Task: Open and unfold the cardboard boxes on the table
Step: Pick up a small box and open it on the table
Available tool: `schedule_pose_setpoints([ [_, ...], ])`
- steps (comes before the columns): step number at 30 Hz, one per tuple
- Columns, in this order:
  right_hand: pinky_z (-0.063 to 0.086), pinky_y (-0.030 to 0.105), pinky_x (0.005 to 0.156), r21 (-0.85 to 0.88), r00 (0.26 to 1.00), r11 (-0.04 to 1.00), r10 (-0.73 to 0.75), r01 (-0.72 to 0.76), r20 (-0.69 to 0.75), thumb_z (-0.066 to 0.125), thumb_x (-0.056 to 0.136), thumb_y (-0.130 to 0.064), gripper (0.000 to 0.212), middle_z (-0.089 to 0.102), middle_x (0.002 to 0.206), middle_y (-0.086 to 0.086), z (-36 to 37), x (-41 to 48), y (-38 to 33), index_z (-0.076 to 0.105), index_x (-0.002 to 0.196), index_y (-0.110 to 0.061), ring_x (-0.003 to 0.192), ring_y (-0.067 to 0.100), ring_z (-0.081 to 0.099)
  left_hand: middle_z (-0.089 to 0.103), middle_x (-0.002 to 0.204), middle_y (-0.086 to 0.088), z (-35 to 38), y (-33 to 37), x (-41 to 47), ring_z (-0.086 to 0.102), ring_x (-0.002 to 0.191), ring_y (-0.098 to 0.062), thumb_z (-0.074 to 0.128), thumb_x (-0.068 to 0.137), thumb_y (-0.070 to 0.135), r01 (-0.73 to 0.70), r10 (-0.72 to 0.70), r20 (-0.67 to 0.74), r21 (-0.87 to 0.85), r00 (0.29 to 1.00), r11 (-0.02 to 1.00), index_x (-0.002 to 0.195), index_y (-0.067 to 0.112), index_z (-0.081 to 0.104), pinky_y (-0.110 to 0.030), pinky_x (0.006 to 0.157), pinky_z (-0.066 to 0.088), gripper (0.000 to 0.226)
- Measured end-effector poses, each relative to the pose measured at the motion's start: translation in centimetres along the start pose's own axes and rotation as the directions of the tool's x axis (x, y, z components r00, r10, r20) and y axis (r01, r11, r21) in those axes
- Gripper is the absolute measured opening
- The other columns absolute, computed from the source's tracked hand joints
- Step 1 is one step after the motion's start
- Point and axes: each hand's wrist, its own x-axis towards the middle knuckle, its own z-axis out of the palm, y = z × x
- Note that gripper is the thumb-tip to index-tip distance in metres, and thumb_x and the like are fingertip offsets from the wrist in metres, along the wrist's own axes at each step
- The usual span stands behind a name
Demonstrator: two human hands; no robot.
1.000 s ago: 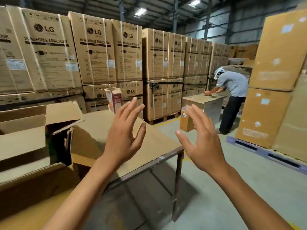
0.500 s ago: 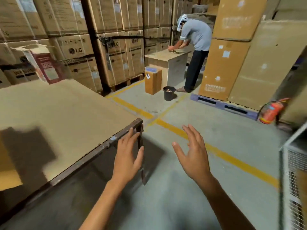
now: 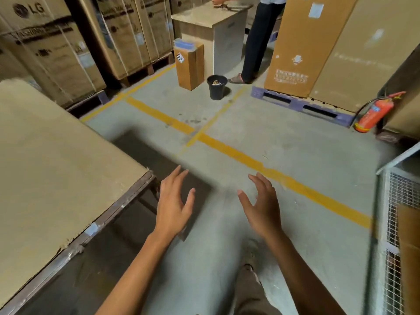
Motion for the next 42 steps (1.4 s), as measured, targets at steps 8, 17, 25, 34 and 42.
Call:
schedule_pose_setpoints([
  [8, 0.032, 0.03, 0.115, 0.055, 0.984, 0.99, -0.136, 0.131, 0.111, 0.062, 0.087, -0.044, 0.054, 0.044, 0.151, 0.005, 2.5, 20.7, 3.1, 0.06, 0.135, -0.018, 0.14, 0.022, 0.042, 0.044, 0.149, -0.009, 7.8, -0.9, 17.2, 0.042, 0.132, -0.027, 0.055, 0.094, 0.028, 0.072, -0.066, -0.095, 0.056, 0.993, 0.996, 0.137, 0.011, 0.052, -0.026, 0.108, 0.033, 0.046],
  [17, 0.033, 0.032, 0.112, 0.067, 0.878, 0.937, -0.344, 0.342, 0.333, 0.052, 0.086, -0.053, 0.065, 0.044, 0.152, 0.004, 7.1, 37.3, -0.6, 0.055, 0.14, -0.016, 0.138, 0.023, 0.043, 0.041, 0.15, -0.006, 8.7, -2.7, 29.3, 0.038, 0.136, -0.023, 0.053, 0.094, 0.032, 0.237, -0.209, -0.253, 0.086, 0.945, 0.968, 0.14, 0.013, 0.051, -0.007, 0.108, 0.02, 0.049],
  [25, 0.026, 0.023, 0.11, 0.158, 0.775, 0.88, -0.47, 0.448, 0.422, 0.058, 0.085, -0.045, 0.062, 0.046, 0.15, 0.007, 20.2, 49.0, -8.2, 0.056, 0.138, -0.013, 0.139, 0.023, 0.041, 0.042, 0.149, -0.006, 5.4, -13.9, 37.9, 0.039, 0.134, -0.023, 0.052, 0.095, 0.032, 0.387, -0.316, -0.43, 0.086, 0.846, 0.918, 0.139, 0.012, 0.051, -0.004, 0.106, 0.018, 0.049],
  [34, 0.043, 0.046, 0.11, 0.292, 0.676, 0.811, -0.584, 0.507, 0.449, 0.049, 0.083, -0.058, 0.071, 0.049, 0.147, 0.006, 35.7, 60.5, -19.2, 0.057, 0.137, -0.013, 0.137, 0.024, 0.046, 0.043, 0.148, -0.007, -3.0, -26.7, 48.7, 0.04, 0.134, -0.023, 0.052, 0.095, 0.031, 0.483, -0.363, -0.554, 0.082, 0.749, 0.872, 0.139, 0.011, 0.051, -0.008, 0.109, 0.02, 0.049],
  [42, 0.05, 0.052, 0.099, 0.432, 0.556, 0.76, -0.65, 0.486, 0.518, 0.052, 0.084, -0.059, 0.067, 0.046, 0.149, -0.001, 47.8, 65.2, -28.9, 0.054, 0.14, -0.021, 0.135, 0.02, 0.047, 0.042, 0.149, -0.006, -10.6, -35.8, 54.4, 0.036, 0.138, -0.02, 0.056, 0.094, 0.029, 0.593, -0.408, -0.64, 0.093, 0.651, 0.8, 0.141, 0.013, 0.05, -0.008, 0.111, 0.018, 0.05],
])
